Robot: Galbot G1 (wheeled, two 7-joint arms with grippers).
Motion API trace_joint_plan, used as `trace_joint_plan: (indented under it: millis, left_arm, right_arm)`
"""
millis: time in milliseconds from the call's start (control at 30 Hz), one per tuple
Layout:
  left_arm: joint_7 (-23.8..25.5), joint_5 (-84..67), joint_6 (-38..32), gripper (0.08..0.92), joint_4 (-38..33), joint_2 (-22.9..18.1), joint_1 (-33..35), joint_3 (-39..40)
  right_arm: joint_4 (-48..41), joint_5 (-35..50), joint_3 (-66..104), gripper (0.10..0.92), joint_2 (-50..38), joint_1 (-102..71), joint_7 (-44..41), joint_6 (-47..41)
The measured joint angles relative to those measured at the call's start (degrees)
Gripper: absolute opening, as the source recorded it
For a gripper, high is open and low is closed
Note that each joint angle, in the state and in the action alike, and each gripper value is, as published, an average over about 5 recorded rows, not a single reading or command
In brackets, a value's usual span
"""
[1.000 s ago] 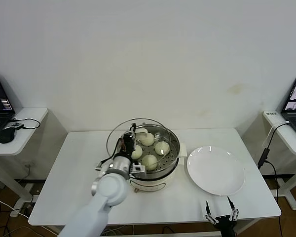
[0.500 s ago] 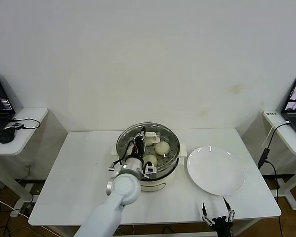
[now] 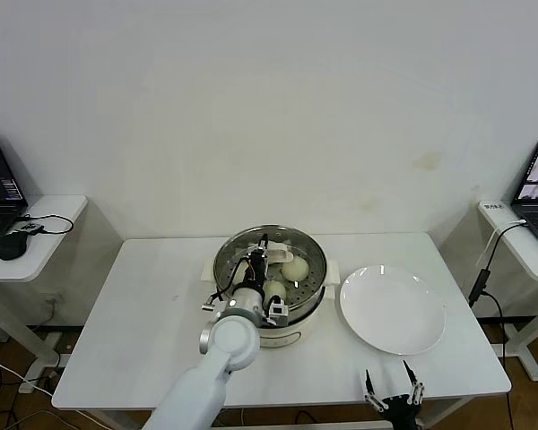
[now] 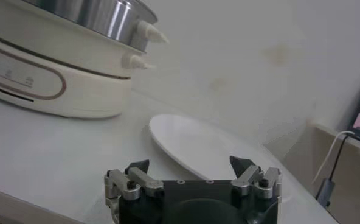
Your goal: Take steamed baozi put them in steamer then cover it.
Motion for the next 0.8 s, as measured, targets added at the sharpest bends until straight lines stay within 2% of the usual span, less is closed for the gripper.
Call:
trace_joint_plan:
  millis: [367,800]
  left_arm:
    - [-0.2,0.2,-0.6,0.163,0.9,-0.4,-0.2,-0.7]
    - [0.5,-0.3,-0.4,0.516,-4.5,1.0,3.0,-1.1]
  right_arm:
    - [-0.1,-0.2,-0.2,0.823,0.0,-0.2,0.0,0.0]
    - [-0.3,-1.1,-1.1,0.823,0.1,-0.4,0.0,0.0]
